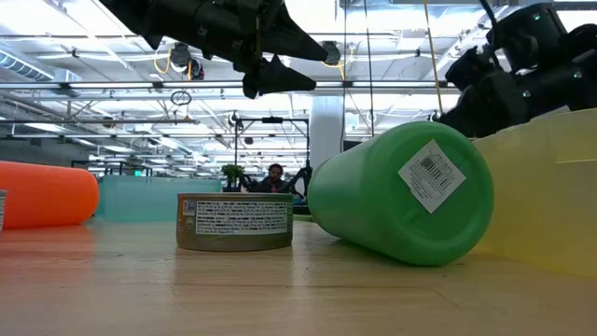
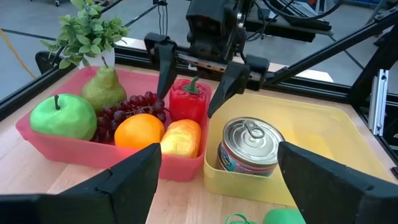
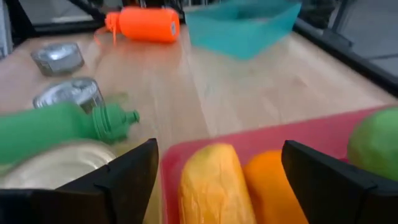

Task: Pick & Place Food Item
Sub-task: Put the orange tumbler into the blue bin

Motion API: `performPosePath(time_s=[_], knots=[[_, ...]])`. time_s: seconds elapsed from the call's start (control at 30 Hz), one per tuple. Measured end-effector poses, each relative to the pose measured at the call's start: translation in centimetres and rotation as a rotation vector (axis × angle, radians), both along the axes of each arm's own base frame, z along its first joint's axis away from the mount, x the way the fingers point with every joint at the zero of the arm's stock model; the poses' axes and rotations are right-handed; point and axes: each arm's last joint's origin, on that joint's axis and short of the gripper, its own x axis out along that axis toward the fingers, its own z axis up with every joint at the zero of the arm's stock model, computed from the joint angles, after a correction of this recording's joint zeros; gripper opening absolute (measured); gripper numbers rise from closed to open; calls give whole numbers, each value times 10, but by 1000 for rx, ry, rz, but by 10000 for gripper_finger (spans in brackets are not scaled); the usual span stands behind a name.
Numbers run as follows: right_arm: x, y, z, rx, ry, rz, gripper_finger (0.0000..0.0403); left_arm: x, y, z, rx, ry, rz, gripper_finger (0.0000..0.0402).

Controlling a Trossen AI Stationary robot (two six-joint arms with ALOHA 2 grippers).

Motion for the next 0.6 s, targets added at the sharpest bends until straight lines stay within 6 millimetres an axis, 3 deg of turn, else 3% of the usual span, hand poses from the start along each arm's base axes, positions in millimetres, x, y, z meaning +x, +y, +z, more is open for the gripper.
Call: performPosePath(time_s=[0.17, 0.33, 0.47, 0.6], knots=[[-7, 2, 22, 43, -168, 42, 320, 0, 0, 0, 0, 0, 0, 319], [-17, 11, 45, 198, -338, 306, 312, 0, 0, 0, 0, 0, 0, 327], [-22, 17, 52, 272, -366, 487, 309, 0, 0, 0, -42, -2, 12, 333], [-22, 18, 51, 286, -352, 525, 309, 0, 0, 0, -124, -2, 37, 329]])
